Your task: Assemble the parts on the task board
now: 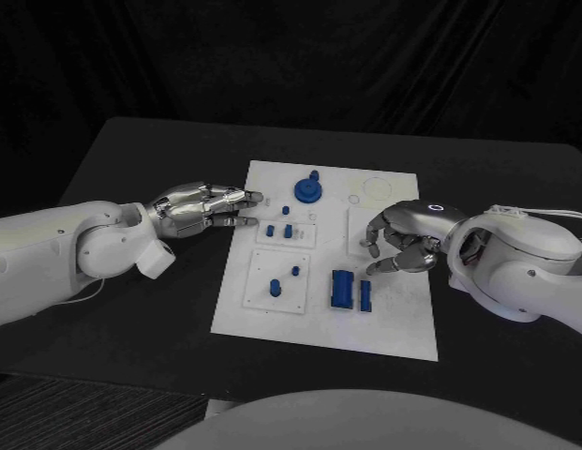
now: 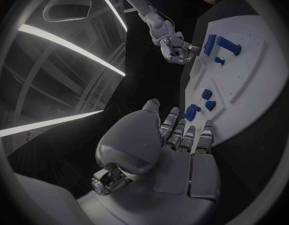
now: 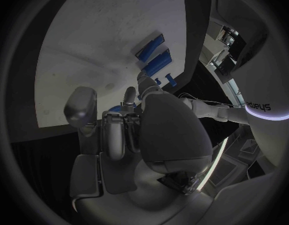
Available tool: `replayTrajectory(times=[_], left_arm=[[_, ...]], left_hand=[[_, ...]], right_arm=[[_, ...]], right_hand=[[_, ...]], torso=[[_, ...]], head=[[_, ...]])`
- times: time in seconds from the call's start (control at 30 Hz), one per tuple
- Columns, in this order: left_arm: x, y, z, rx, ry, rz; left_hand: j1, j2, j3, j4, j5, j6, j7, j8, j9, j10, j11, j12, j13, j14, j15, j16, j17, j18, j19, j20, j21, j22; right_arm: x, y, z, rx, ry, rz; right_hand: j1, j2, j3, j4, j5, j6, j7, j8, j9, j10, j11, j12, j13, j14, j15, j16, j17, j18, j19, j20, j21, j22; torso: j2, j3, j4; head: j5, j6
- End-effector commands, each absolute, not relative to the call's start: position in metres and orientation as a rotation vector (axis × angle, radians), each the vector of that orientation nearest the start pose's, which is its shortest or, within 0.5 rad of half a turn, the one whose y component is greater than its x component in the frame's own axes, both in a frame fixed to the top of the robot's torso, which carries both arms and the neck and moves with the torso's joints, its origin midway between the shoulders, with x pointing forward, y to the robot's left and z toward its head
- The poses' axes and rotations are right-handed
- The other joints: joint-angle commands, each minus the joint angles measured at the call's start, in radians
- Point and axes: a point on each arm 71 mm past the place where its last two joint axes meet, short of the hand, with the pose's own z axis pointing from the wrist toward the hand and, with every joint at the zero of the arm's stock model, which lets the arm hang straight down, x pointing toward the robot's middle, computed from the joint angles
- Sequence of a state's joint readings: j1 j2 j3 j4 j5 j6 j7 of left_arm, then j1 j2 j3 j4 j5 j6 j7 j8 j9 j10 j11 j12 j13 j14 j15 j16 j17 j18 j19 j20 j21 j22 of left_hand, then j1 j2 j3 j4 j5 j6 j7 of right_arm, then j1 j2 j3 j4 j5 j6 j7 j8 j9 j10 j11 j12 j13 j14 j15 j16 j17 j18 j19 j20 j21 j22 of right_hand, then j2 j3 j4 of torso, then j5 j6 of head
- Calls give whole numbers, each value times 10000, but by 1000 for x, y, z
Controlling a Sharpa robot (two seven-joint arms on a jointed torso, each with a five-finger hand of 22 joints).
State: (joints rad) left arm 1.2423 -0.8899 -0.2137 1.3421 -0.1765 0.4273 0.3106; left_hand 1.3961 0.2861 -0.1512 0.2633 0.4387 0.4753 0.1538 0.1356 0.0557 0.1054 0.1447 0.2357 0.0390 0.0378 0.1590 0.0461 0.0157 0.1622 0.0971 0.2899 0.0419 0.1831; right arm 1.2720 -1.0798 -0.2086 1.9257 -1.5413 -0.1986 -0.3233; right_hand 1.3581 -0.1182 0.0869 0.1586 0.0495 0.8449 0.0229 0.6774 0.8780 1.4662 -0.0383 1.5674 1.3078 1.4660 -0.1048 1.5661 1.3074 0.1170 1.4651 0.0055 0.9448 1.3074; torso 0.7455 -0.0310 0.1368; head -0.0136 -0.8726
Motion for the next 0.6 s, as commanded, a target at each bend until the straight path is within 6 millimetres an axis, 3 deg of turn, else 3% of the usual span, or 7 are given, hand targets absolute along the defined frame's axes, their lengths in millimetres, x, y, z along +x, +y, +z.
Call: replayTrajectory(times=[0.03,0.23,0.6], left_arm=[[472,253,-231,-8357,20250,-18170],[472,252,-231,-8357,20261,-18174],[472,253,-231,-8357,20237,-18192]], left_hand=[[93,-28,46,-30,30,-64,39,53,5,12,78,48,13,32,62,35,15,159,37,-1,62,-3],[93,-28,46,-30,30,-64,39,53,5,12,78,48,13,32,62,35,15,159,37,-1,62,-3],[110,-26,71,-57,59,-68,43,57,5,2,78,29,9,30,64,36,14,157,41,0,64,-2]], right_arm=[[389,-206,-196,-2797,19072,4960],[389,-205,-200,-2790,19215,4873],[389,-202,-206,-2632,19736,4868]], right_hand=[[54,139,-244,3,-12,-124,-1,191,179,1046,-40,34,2630,1048,-81,47,2634,-140,23,-60,-84,1247],[-20,326,-482,41,-13,-123,-26,355,340,1046,-62,34,2630,1048,-88,47,2634,-129,10,-68,-154,1233],[-125,413,-864,83,-13,-133,-51,471,470,1046,-81,34,2630,1048,-106,47,2634,-104,-25,-81,-323,1197]], torso=[[-1,0,4],[-1,1,1],[-8,1,0]], head=[[-14,0],[-16,0],[-24,0]])
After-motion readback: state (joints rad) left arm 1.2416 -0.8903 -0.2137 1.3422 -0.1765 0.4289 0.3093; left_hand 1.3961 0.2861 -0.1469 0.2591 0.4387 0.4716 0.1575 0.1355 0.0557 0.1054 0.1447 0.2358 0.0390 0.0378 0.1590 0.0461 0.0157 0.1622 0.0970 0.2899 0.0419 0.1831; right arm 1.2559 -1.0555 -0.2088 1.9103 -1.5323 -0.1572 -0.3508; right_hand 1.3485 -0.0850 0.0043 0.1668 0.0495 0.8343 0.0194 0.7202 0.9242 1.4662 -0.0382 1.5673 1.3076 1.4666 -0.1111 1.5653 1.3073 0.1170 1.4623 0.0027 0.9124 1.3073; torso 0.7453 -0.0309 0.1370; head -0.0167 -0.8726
